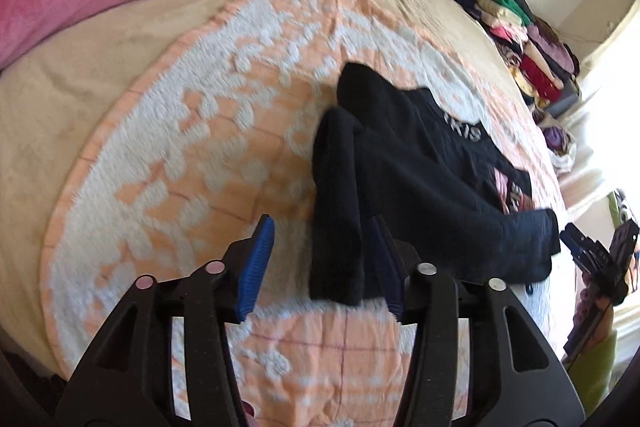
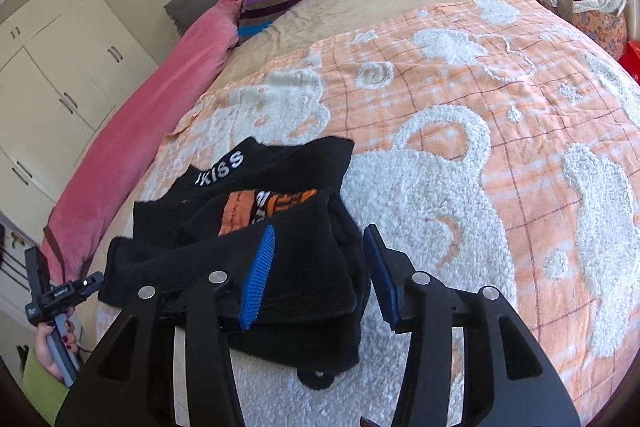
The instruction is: Fold small clothes
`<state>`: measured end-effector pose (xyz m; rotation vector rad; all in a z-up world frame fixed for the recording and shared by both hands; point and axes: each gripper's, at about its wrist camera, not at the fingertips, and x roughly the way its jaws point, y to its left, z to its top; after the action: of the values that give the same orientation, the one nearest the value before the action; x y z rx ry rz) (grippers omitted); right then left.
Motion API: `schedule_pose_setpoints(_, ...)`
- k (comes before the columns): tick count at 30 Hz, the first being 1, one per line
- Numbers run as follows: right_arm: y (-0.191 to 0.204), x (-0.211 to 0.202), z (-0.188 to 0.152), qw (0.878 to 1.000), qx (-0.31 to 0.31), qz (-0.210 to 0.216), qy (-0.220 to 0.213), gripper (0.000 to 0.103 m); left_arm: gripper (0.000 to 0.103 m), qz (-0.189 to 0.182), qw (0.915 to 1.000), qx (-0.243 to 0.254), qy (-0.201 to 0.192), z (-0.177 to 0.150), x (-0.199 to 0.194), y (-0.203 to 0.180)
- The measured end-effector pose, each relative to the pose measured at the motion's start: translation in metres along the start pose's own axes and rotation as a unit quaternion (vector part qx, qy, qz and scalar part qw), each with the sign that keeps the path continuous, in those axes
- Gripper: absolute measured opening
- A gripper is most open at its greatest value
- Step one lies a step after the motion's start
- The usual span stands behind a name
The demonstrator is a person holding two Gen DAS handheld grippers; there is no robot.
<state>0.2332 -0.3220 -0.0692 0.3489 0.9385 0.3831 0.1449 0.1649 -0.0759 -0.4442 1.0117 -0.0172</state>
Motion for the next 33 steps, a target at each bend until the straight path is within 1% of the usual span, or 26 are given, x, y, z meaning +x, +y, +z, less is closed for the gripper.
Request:
schedule_pose_setpoints(1, 0.002, 0.000, -0.003, 1.000, -0.003, -0.004, 0.005, 0.048, 0.054, -0.007, 1.0000, 0.000, 0.003, -0.002, 0.002, -0.001)
schedule_pose_setpoints(3, 0.002, 0.002, -0.008, 1.000, -0.005, -0.008, 0.016, 0.048, 0.062, -0.022, 0.9997, -0.005, 0.010, -0.005, 0.006, -0.005)
schedule_pose_setpoints(7, 0.003, 0.007, -0.012, 1.000, -0.009, -0.006, 0.027, 0.048, 0.061, -0.019, 0.9996, 0.002, 0.022, -0.011, 0.018, -0.014)
schedule_pose_setpoints(8, 0.003, 0.008, -0.012, 1.000, -0.008, -0.002, 0.029, 0.048, 0.057, -0.017, 0.9995, 0.001, 0.027, -0.013, 0.022, -0.016)
schedule_pose_setpoints(9, 0.003, 0.010, -0.013, 0.999, -0.008, 0.002, 0.033, 0.047, 0.036, -0.014, 0.9995, 0.002, 0.028, -0.015, 0.024, -0.018)
schedule_pose_setpoints(10, 0.004, 0.012, -0.013, 0.999, -0.014, 0.003, 0.042, 0.037, 0.019, -0.002, 0.9995, 0.007, 0.030, -0.016, 0.025, -0.020)
schedule_pose_setpoints(11, 0.006, 0.013, -0.013, 0.999, -0.021, 0.000, 0.046, 0.025, 0.013, 0.009, 0.9995, 0.012, 0.029, -0.017, 0.025, -0.021)
schedule_pose_setpoints(12, 0.008, 0.013, -0.013, 0.998, -0.027, 0.002, 0.049, 0.011, 0.005, 0.007, 0.9995, 0.016, 0.028, -0.016, 0.023, -0.022)
schedule_pose_setpoints(15, 0.009, 0.007, -0.009, 0.999, -0.018, 0.031, 0.041, 0.011, 0.004, -0.031, 0.9993, 0.002, 0.022, -0.009, 0.010, -0.019)
schedule_pose_setpoints(17, 0.009, 0.001, -0.004, 0.998, -0.010, 0.050, 0.030, 0.010, 0.004, -0.047, 0.9989, -0.002, 0.009, -0.002, 0.002, -0.021)
schedule_pose_setpoints(18, 0.009, -0.001, -0.001, 0.998, -0.004, 0.065, 0.023, 0.010, 0.004, -0.066, 0.9978, -0.009, 0.001, 0.005, -0.003, -0.021)
schedule_pose_setpoints(20, 0.010, -0.003, 0.007, 0.996, 0.008, 0.087, 0.012, 0.010, 0.004, -0.085, 0.9961, -0.021, -0.009, 0.015, -0.007, -0.021)
schedule_pose_setpoints(21, 0.010, -0.005, 0.011, 0.996, 0.012, 0.093, 0.006, 0.010, 0.004, -0.091, 0.9953, -0.028, -0.015, 0.024, -0.008, -0.021)
schedule_pose_setpoints(25, 0.010, -0.005, 0.035, 0.992, 0.036, 0.120, -0.022, 0.010, 0.004, -0.091, 0.9939, -0.057, -0.026, 0.052, -0.003, -0.017)
schedule_pose_setpoints(27, 0.010, -0.003, 0.047, 0.992, 0.038, 0.119, -0.033, 0.010, 0.004, -0.095, 0.9921, -0.078, -0.025, 0.066, 0.005, -0.012)
schedule_pose_setpoints(28, 0.010, -0.001, 0.052, 0.992, 0.036, 0.114, -0.037, 0.010, 0.004, -0.090, 0.9916, -0.089, -0.026, 0.073, 0.010, -0.009)
schedule_pose_setpoints(33, 0.003, 0.021, 0.070, 0.996, 0.033, 0.074, -0.039, 0.010, 0.004, -0.080, 0.9904, -0.112, -0.016, 0.098, 0.038, -0.003)
